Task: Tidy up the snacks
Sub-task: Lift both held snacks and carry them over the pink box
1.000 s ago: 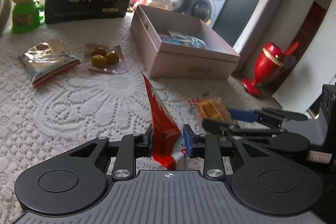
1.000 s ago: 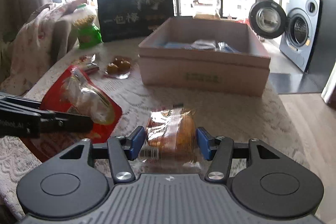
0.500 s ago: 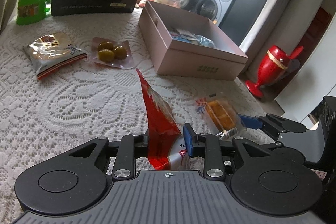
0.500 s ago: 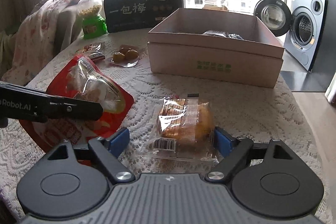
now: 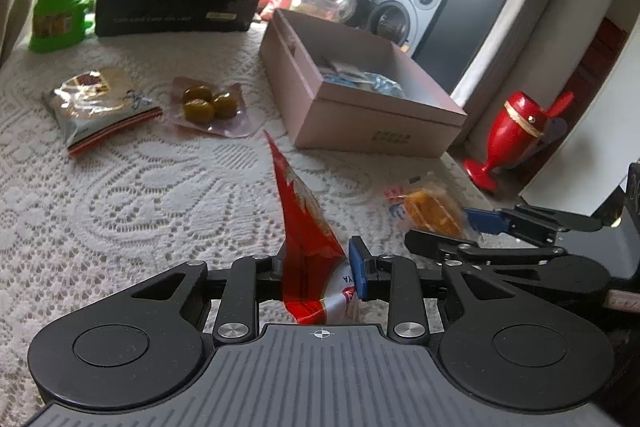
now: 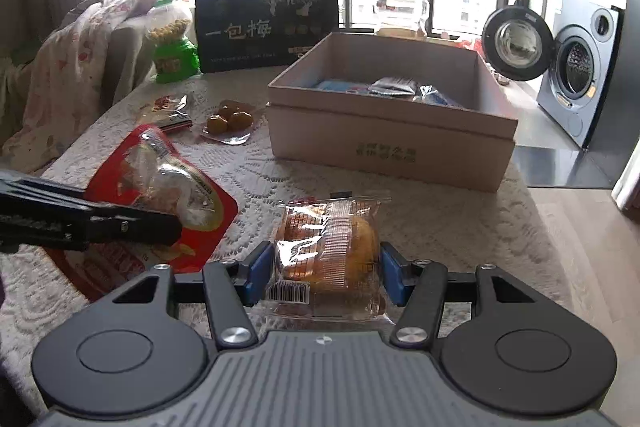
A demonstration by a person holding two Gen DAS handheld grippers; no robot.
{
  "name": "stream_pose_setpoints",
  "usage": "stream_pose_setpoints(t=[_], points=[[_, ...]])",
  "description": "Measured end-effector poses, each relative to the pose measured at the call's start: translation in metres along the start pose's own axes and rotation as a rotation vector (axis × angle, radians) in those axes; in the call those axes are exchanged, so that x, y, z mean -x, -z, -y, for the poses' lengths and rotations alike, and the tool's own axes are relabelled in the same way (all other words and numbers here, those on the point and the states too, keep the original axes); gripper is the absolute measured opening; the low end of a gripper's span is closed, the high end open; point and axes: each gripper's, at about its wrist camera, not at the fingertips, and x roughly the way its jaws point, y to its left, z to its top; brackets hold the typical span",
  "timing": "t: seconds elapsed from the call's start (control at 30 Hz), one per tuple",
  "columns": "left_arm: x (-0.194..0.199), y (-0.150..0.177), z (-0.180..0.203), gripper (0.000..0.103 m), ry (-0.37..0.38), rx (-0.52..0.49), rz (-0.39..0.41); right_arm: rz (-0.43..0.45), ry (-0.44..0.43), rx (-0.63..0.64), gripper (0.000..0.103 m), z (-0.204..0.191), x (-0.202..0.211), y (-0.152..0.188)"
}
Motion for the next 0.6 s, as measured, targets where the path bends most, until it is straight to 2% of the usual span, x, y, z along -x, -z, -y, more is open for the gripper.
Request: stream_pose_setpoints(t=[0.1,0.27,0.4,0.6], points=[[0.011,-0.001,0.009,0.030,0.033,-0.024,0.012,0.003,-0.007,0.015,0.056,0.005,0.016,-0.001],[0.027,-0.009,0.029,0.030,0.078,-0.077,0.057,0.031,0.031,0.040,0.056,0.008,0.041,-0.013],[0.040,-0.022,0.048,0.028,0.125,-0.107,0.092,0.089,0.044,0.059,0.056,0.006,0.065,-0.032],[0.063,-0.035,0.080,0.027,0.157,-0.196,0.161,0.186,0.081,0.095,0.056,0.005,0.097,-0.062]])
